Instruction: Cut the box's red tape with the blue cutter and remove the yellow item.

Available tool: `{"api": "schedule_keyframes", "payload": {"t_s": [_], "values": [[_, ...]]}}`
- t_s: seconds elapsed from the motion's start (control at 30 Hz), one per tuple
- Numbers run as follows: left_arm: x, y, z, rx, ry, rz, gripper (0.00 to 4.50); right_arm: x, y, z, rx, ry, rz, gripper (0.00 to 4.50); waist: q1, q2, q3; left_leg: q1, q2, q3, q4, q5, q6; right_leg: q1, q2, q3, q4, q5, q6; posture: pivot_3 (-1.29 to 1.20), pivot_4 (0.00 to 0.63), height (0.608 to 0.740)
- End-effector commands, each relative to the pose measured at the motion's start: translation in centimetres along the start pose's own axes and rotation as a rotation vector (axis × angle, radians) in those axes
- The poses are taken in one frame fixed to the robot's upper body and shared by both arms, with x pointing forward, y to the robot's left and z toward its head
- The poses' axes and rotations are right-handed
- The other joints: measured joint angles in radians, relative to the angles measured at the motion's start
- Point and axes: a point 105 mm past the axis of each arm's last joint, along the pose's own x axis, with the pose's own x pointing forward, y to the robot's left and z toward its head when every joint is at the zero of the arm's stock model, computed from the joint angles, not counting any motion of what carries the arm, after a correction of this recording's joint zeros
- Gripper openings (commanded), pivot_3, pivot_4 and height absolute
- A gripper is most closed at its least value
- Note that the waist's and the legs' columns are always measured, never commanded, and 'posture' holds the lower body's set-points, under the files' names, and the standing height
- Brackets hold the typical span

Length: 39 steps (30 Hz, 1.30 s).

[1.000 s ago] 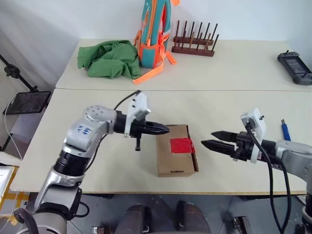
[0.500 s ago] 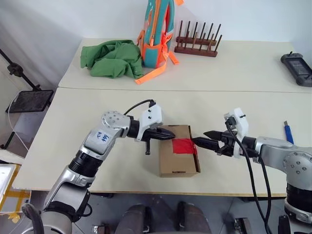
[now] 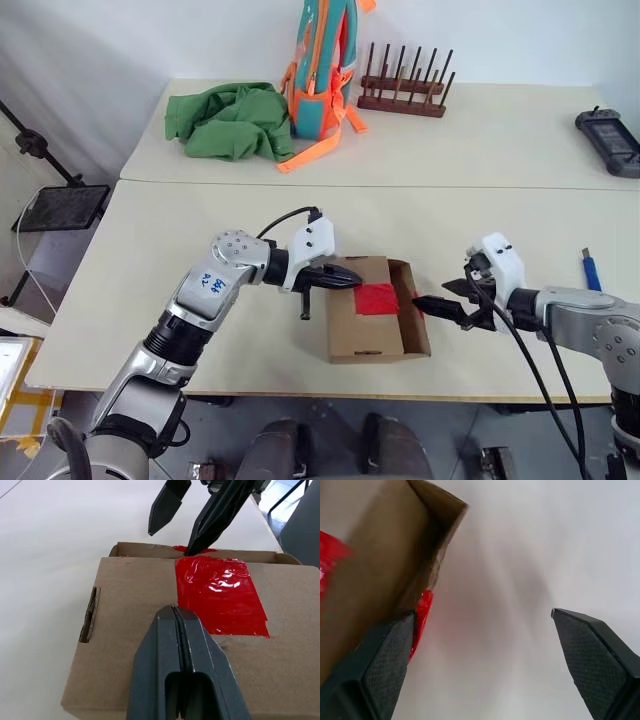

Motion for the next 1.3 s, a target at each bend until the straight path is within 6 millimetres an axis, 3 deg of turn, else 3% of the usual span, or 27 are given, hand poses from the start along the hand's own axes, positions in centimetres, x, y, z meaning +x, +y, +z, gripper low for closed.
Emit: {"api": "schedule_keyframes", "payload": {"t_s": [0.03, 0.17, 0.33, 0.53, 0.73, 0.83, 1.07, 1.23, 1.3], "values": [[0.4, -0.5, -0.9, -0.01, 0.037, -0.014, 0.0, 0.3, 1.3, 1.3, -0.071, -0.019, 0.023, 4.46, -0.001, 0.0, 0.0, 0.0, 0.0, 0.0, 0.0, 0.0, 0.0, 0.0, 0.0, 0.0, 0.0, 0.0, 0.0, 0.0, 0.15, 0.74], [0.4, -0.5, -0.9, -0.006, 0.038, -0.013, 0.0, 1.1, 1.8, 0.8, -0.159, 0.049, 0.004, 4.46, 0.001, 0.0, 0.0, 0.0, 0.0, -0.001, 0.0, 0.0, 0.0, 0.0, 0.0, 0.0, 0.0, 0.0, 0.0, 0.0, 0.15, 0.74], [0.3, -0.5, -1.0, -0.007, 0.043, -0.01, 0.0, 1.5, 1.4, -2.1, -0.358, 0.239, -0.059, 4.46, 0.001, 0.0, 0.0, 0.0, 0.0, 0.0, 0.0, 0.0, 0.0, 0.0, 0.0, 0.0, -0.001, 0.0, 0.0, 0.0, 0.15, 0.74], [0.2, -0.4, -1.0, -0.005, 0.05, -0.004, 0.0, 1.9, 1.4, -1.9, -0.358, 0.209, -0.04, 4.46, 0.0, -0.002, -0.001, 0.001, 0.001, -0.001, 0.0, 0.0, -0.001, 0.001, 0.0, 0.0, -0.002, 0.0, 0.0, 0.0, 0.15, 0.74], [0.1, -0.5, -1.1, -0.005, 0.055, -0.007, 0.0, 0.9, 1.9, -0.6, -0.148, 0.11, 0.104, 4.46, 0.0, -0.002, -0.001, 0.001, 0.001, -0.001, 0.0, 0.0, 0.0, 0.002, 0.0, 0.0, -0.002, 0.0, 0.0, 0.0, 0.15, 0.74], [0.1, -0.6, -1.2, -0.003, 0.058, -0.013, 0.0, 0.6, 1.8, -1.2, -0.055, 0.135, 0.19, 4.46, 0.0, -0.002, -0.001, 0.0, 0.001, -0.001, 0.0, 0.0, 0.0, 0.002, 0.0, 0.001, -0.002, 0.0, 0.0, 0.0, 0.15, 0.74], [0.0, -0.5, -1.2, 0.004, 0.056, -0.005, 0.0, 1.9, 0.9, -1.4, 0.083, 0.12, 0.266, 4.46, -0.001, -0.003, -0.002, 0.001, 0.001, -0.001, 0.0, 0.0, 0.0, 0.002, -0.001, 0.001, -0.002, 0.0, 0.0, 0.0, 0.15, 0.74], [-0.3, -0.7, -1.3, 0.003, 0.059, 0.004, 0.0, 4.0, -1.8, 1.4, -0.166, 0.008, 0.021, 4.46, -0.009, -0.004, -0.002, 0.002, 0.003, 0.0, 0.0, -0.001, -0.002, 0.002, -0.001, 0.001, -0.002, 0.001, -0.001, 0.0, 0.15, 0.74], [-0.3, -0.9, -1.4, 0.001, 0.059, 0.005, 0.0, 4.5, -1.8, 1.4, -0.298, 0.024, -0.018, 4.46, -0.01, -0.004, -0.002, 0.002, 0.002, 0.001, 0.0, -0.003, -0.007, 0.002, -0.001, 0.001, -0.001, 0.001, -0.001, 0.0, 0.15, 0.74]]}}
